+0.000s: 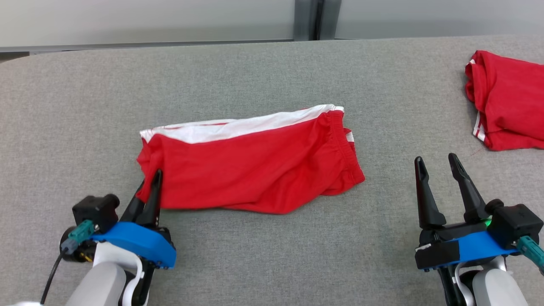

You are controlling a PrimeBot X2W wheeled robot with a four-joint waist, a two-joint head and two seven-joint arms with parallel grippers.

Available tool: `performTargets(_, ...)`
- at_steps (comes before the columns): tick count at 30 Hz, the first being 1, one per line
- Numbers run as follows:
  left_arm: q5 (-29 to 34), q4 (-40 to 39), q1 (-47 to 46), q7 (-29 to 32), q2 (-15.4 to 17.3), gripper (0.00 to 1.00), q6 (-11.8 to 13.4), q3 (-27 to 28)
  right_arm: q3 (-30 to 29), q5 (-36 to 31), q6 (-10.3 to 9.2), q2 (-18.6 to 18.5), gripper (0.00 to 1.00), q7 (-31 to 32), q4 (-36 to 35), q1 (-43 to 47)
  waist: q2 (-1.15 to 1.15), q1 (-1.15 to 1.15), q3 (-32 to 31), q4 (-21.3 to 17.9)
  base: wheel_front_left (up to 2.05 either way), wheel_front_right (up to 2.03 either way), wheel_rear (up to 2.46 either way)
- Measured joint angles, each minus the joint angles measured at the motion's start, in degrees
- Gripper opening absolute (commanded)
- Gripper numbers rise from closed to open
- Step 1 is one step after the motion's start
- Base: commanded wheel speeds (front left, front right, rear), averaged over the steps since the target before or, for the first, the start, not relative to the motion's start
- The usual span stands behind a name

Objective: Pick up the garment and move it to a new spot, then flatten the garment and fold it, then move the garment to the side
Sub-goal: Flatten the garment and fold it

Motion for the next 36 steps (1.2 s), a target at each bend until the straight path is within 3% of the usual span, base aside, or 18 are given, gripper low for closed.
performTargets(1,-0.21,-0.3,0.76,0.23,-0.01,0.15,0.38,0.03,-0.14,0.0,0.0,0.01,1.0,0.02,0.0,0.21,0.0,0.0,-0.12,0.24,0.0,0.0,0.0)
performTargets(2,-0.09,-0.43,1.47,0.13,0.07,0.97,0.93,0.03,-0.19,-0.01,0.0,0.0,1.0,0.1,0.03,0.43,0.0,0.0,-0.2,0.37,0.0,0.0,0.0)
performTargets(3,0.13,-0.53,1.91,-0.37,0.09,1.0,1.32,0.2,-0.16,-0.07,0.0,0.02,1.0,0.31,0.07,0.6,0.0,0.0,-0.28,0.4,0.0,0.0,0.0)
performTargets(12,3.19,-1.62,2.3,-4.21,-1.55,1.0,4.13,3.54,0.08,-0.56,0.0,0.01,1.0,0.93,0.67,0.69,0.0,0.0,-2.6,0.49,0.0,0.0,0.0)
performTargets(17,7.95,-7.94,3.24,-4.38,-3.52,1.0,4.94,9.4,0.14,-0.57,0.0,0.02,1.0,1.03,1.14,0.7,0.0,0.0,-4.64,0.85,0.0,0.0,0.0)
performTargets(25,13.63,-10.18,8.26,-4.39,-6.77,1.0,2.75,15.95,-0.6,-0.42,0.0,0.01,1.0,1.04,2.09,2.3,0.0,0.0,-7.75,1.3,0.0,0.0,0.0)
performTargets(36,20.18,-11.48,14.56,-4.38,-10.59,1.0,1.2,20.82,-3.1,-0.14,0.0,0.01,1.0,1.33,2.3,6.19,0.0,0.0,-10.44,2.04,0.0,0.0,0.0)
